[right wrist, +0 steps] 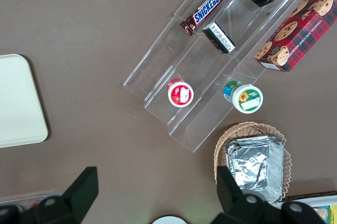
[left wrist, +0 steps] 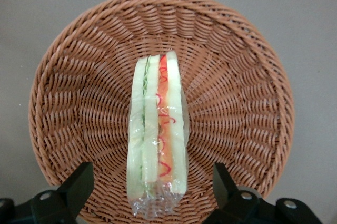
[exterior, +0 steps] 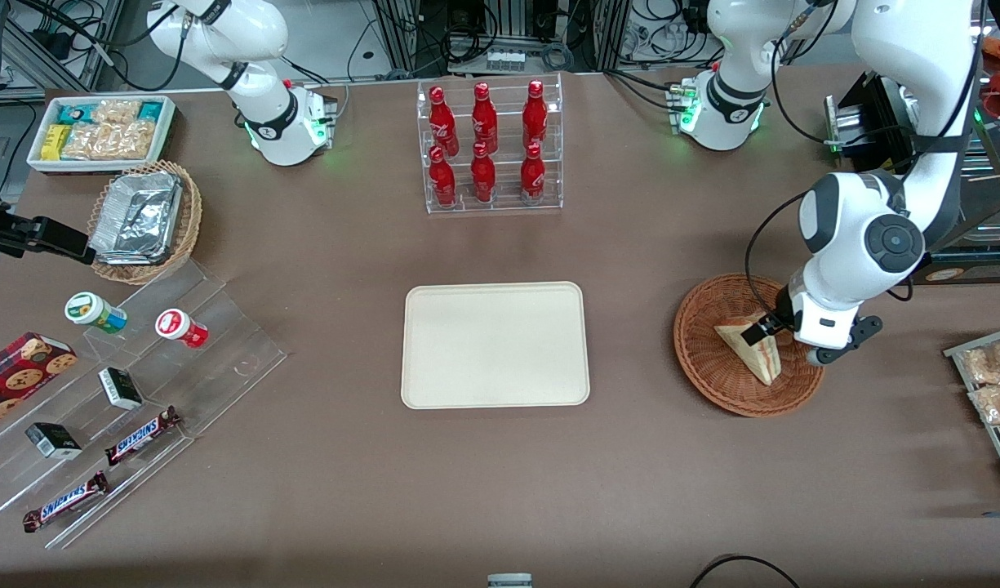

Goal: Place sandwich from basket to tray
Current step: 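Lower the left gripper and close it on the wrapped sandwich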

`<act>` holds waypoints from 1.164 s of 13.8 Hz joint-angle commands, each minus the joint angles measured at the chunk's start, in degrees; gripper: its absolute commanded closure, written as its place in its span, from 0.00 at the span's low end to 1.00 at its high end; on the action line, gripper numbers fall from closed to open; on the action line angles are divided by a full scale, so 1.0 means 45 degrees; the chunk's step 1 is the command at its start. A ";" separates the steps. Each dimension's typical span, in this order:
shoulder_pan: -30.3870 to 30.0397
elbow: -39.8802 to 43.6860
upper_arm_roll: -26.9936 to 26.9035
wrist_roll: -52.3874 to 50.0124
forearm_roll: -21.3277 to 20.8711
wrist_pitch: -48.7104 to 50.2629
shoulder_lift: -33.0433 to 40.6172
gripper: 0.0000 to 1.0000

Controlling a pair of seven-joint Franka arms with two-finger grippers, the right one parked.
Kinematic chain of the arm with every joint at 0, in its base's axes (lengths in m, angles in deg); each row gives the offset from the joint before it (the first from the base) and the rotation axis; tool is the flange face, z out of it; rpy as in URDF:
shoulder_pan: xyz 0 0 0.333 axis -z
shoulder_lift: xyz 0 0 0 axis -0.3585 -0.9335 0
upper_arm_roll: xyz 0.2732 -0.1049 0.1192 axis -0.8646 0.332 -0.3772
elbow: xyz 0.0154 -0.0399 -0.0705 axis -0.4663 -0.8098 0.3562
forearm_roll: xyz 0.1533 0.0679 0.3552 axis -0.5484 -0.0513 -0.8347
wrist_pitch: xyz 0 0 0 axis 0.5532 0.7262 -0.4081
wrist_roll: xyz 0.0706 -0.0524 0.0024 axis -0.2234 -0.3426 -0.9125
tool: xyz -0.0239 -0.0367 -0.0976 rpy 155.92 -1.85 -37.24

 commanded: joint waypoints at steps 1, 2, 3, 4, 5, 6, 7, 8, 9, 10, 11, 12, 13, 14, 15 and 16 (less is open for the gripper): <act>0.0006 -0.0296 0.0037 -0.0380 -0.0105 -0.0563 -0.0115 0.00; 0.0006 -0.0335 0.0037 -0.0516 -0.0086 -0.0777 -0.0232 0.00; 0.0006 -0.0354 0.0037 -0.0633 -0.0085 -0.0973 -0.0427 0.00; 0.0006 -0.0374 0.0037 -0.0692 -0.0085 -0.1284 -0.0622 0.00; 0.0006 -0.0393 0.0037 -0.0693 -0.0085 -0.1519 -0.0817 0.01; 0.0006 -0.0394 0.0037 -0.0712 -0.0085 -0.1676 -0.0974 0.10; 0.0006 -0.0432 0.0037 -0.0848 -0.0085 -0.1775 -0.0995 0.38; 0.0006 -0.0452 0.0037 -0.0907 -0.0105 -0.1776 -0.0976 0.72; 0.0006 -0.0529 0.0037 -0.0908 -0.0105 -0.1776 -0.0917 1.00; 0.0025 -0.0569 0.0037 -0.0908 -0.0105 -0.1718 -0.0878 1.00; 0.0044 -0.0589 0.0037 -0.0908 -0.0105 -0.1640 -0.0781 1.00; 0.0083 -0.0589 0.0037 -0.0888 -0.0105 -0.1465 -0.0567 1.00; 0.0103 -0.0550 0.0037 -0.0888 -0.0105 -0.1018 -0.0353 1.00; 0.0103 -0.0511 0.0037 -0.0869 -0.0105 -0.0453 0.0075 1.00; 0.0123 -0.0491 0.0056 -0.0753 -0.0105 0.0094 0.0466 1.00; 0.0161 -0.0453 0.0114 -0.0655 -0.0144 0.0699 0.0818 1.00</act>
